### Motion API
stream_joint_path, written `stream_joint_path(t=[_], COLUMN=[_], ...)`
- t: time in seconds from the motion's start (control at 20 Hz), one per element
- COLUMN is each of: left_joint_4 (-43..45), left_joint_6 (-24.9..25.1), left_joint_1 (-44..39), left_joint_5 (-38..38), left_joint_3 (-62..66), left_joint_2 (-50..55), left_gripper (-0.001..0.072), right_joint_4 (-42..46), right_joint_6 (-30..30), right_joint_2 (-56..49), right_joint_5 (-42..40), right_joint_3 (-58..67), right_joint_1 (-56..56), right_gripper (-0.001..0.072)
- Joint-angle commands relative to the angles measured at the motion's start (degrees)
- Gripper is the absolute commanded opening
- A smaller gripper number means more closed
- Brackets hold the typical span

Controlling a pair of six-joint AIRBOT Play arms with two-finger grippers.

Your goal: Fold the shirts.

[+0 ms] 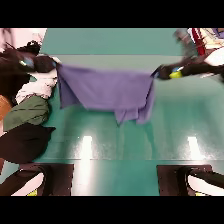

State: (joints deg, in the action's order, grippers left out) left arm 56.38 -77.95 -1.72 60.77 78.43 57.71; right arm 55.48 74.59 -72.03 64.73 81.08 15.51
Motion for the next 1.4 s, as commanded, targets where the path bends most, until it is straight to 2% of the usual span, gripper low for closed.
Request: stream_joint_path(t=[0.0, 0.2, 0.35, 0.45, 0.6, 0.75, 0.85, 1.05, 1.35], left_joint_4=[-1.79, -6.27, -9.38, -7.96, -2.78, 4.33, 6.47, 6.38, 5.90], left_joint_6=[-0.07, -0.13, -0.09, -0.11, -0.11, -0.13, -0.11, -0.07, -0.04], left_joint_1=[0.04, 0.04, 0.04, 0.04, 0.04, 0.04, 0.04, 0.04, 0.04], left_joint_5=[2.75, 4.02, 4.85, 8.13, 17.59, 19.06, 15.19, -1.33, -15.50], left_joint_3=[13.99, 25.55, 27.80, 27.69, 23.43, 9.66, -2.29, -21.42, -22.84], left_joint_2=[-4.22, -6.34, -6.29, -5.18, -2.29, -0.31, 1.40, 7.23, 15.17], left_gripper=[0.0023, 0.0023, 0.0023, 0.0023, 0.0023, 0.0023, 0.0024, 0.0023, 0.0024], right_joint_4=[5.31, 13.51, 15.08, 14.93, 14.56, 14.58, 14.58, 14.53, 14.53], right_joint_6=[1.40, 6.27, 8.02, 10.21, 13.84, 14.10, 14.05, 13.86, 13.88], right_joint_2=[13.79, 23.96, 25.79, 23.89, 17.68, 11.32, 6.47, -3.56, -11.58], right_joint_5=[1.79, 4.55, 6.49, 10.58, 20.92, 22.21, 18.58, 7.48, -1.22], right_joint_3=[8.50, 17.33, 20.50, 20.50, 16.98, 7.45, 0.48, -7.37, -7.74], right_joint_1=[-1.99, -2.23, -2.23, -2.14, -1.55, 2.43, 5.11, 7.39, 7.34], right_gripper=[0.0011, 0.0011, 0.0011, 0.0011, 0.0011, 0.0011, 0.0012, 0.0013, 0.0013])
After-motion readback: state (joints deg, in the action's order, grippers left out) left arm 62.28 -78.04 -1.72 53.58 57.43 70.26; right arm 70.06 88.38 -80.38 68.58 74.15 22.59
